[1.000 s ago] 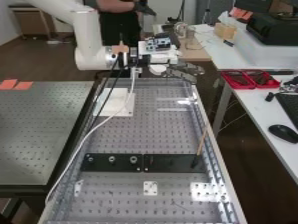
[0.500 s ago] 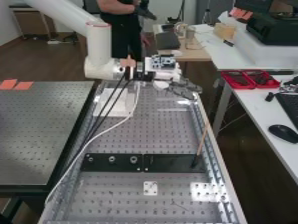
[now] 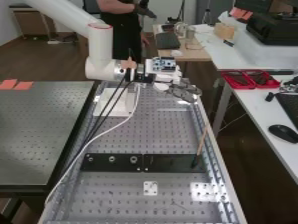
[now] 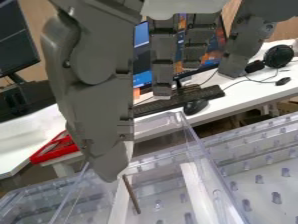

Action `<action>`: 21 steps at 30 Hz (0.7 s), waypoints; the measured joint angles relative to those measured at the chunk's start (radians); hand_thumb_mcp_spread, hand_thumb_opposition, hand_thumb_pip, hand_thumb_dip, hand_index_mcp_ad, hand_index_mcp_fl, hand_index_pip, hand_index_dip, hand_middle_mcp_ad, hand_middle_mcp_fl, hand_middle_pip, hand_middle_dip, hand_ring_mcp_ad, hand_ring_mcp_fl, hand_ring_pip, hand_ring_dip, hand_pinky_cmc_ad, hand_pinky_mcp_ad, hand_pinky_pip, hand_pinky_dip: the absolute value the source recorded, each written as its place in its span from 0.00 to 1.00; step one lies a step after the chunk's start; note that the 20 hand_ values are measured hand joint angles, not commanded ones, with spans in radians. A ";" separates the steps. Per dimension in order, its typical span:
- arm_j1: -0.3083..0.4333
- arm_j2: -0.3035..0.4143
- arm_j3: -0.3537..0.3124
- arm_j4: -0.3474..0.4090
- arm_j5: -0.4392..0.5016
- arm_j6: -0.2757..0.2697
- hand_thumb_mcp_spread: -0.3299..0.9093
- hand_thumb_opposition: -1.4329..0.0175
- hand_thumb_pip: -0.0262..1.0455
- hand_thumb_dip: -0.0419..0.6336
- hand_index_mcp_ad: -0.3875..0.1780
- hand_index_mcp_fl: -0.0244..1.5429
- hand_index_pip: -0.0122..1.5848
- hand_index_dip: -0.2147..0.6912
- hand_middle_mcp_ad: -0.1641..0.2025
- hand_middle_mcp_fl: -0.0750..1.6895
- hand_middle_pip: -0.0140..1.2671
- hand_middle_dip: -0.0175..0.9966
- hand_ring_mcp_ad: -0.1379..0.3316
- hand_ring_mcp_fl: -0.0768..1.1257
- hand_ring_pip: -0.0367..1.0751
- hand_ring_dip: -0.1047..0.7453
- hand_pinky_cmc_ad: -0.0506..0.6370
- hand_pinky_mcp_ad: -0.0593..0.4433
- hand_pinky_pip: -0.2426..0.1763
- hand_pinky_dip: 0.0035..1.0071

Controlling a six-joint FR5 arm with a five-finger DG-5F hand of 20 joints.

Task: Grab the drill bit and place it in the clear container

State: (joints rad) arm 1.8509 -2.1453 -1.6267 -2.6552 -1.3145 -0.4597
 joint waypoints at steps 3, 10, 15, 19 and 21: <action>0.000 0.006 0.001 -0.012 -0.002 -0.001 0.75 0.34 0.41 0.40 0.36 0.53 0.35 0.59 0.70 0.24 0.11 0.22 0.56 0.10 0.15 0.24 0.60 0.67 0.55 0.18; -0.004 0.008 0.013 -0.054 -0.027 -0.004 0.62 0.42 0.48 0.39 0.44 0.27 0.13 0.59 0.70 0.18 0.10 0.22 0.57 0.08 0.14 0.24 0.60 0.67 0.51 0.18; -0.007 0.014 0.015 -0.073 -0.035 -0.006 0.59 0.46 0.52 0.40 0.47 0.24 0.10 0.60 0.70 0.15 0.10 0.22 0.57 0.08 0.14 0.24 0.61 0.67 0.45 0.18; -0.013 0.044 0.006 -0.080 -0.040 -0.013 0.58 0.45 0.52 0.39 0.47 0.22 0.08 0.60 0.70 0.15 0.10 0.22 0.57 0.08 0.14 0.24 0.61 0.67 0.43 0.18; -0.019 0.079 -0.006 -0.081 -0.041 -0.022 0.58 0.47 0.51 0.40 0.47 0.22 0.08 0.60 0.70 0.15 0.10 0.22 0.57 0.08 0.14 0.24 0.61 0.67 0.43 0.18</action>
State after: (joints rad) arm 1.8322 -2.0659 -1.6330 -2.7367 -1.3553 -0.4821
